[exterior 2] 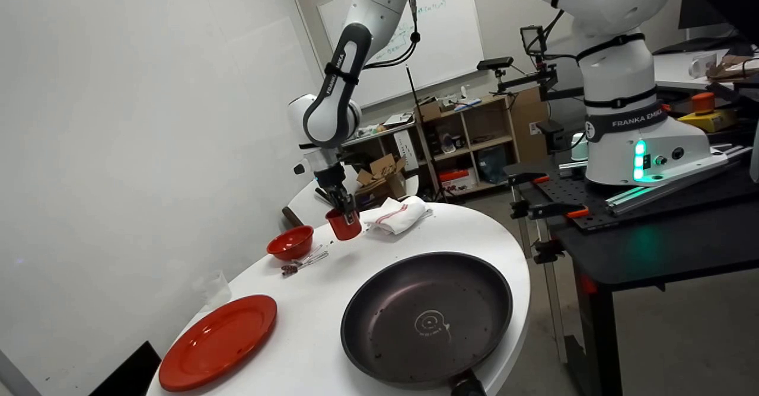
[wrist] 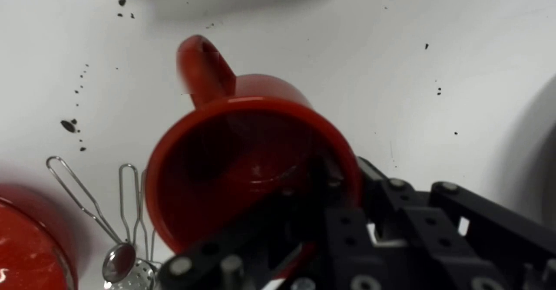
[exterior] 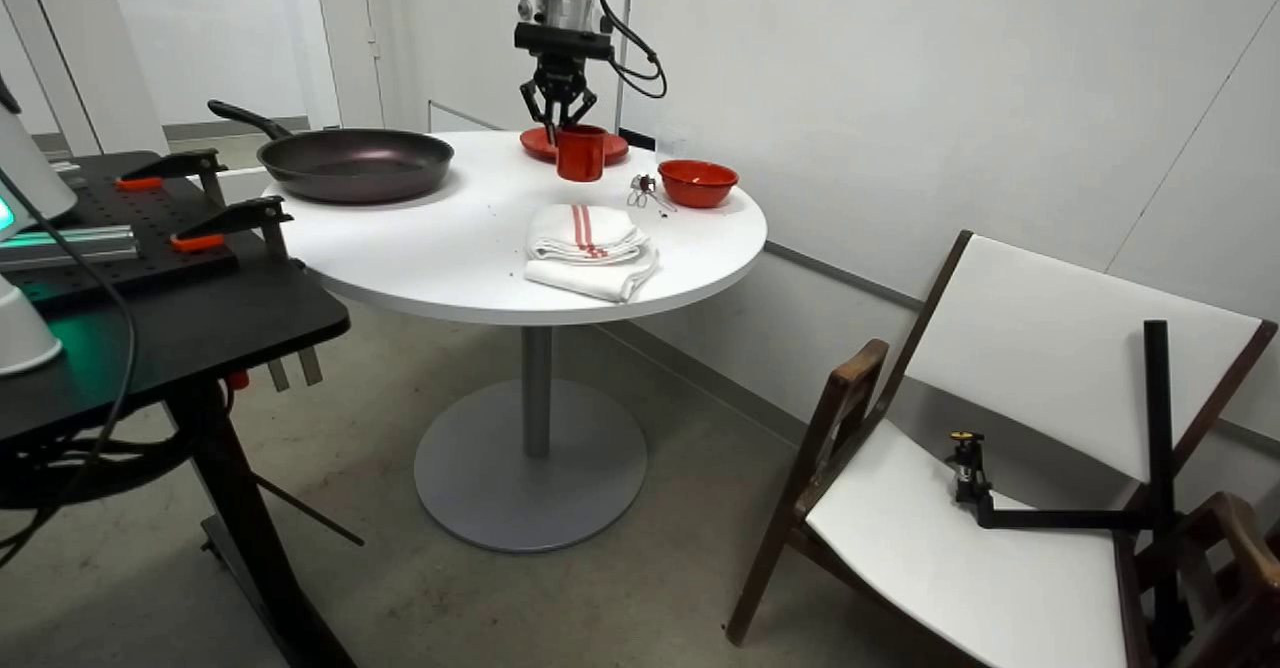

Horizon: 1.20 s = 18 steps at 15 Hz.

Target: Pick up the red cup and put it on the left side of the table

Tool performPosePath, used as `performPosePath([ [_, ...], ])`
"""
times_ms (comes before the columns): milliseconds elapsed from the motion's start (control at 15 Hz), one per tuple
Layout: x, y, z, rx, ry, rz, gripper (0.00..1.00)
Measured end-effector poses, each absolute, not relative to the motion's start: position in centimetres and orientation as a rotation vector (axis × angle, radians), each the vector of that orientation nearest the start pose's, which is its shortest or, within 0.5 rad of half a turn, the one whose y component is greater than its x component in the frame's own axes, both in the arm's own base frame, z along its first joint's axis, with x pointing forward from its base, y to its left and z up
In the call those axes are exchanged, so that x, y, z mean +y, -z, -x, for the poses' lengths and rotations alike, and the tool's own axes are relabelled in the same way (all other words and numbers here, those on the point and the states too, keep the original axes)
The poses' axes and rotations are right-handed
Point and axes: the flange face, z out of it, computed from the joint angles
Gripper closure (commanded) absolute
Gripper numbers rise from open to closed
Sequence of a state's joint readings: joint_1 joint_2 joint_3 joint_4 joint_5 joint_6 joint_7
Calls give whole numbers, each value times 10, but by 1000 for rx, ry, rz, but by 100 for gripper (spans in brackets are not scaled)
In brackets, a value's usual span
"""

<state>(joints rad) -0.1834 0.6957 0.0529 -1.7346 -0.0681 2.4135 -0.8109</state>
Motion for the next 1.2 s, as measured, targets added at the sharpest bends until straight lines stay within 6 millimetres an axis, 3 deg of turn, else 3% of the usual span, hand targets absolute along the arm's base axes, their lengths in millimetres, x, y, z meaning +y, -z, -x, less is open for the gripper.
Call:
performPosePath([
  [600, -36, -214, -663, -1301, -6, 2950, 98],
  [1200, 14, -229, -671, -1474, 15, 2931, 98],
])
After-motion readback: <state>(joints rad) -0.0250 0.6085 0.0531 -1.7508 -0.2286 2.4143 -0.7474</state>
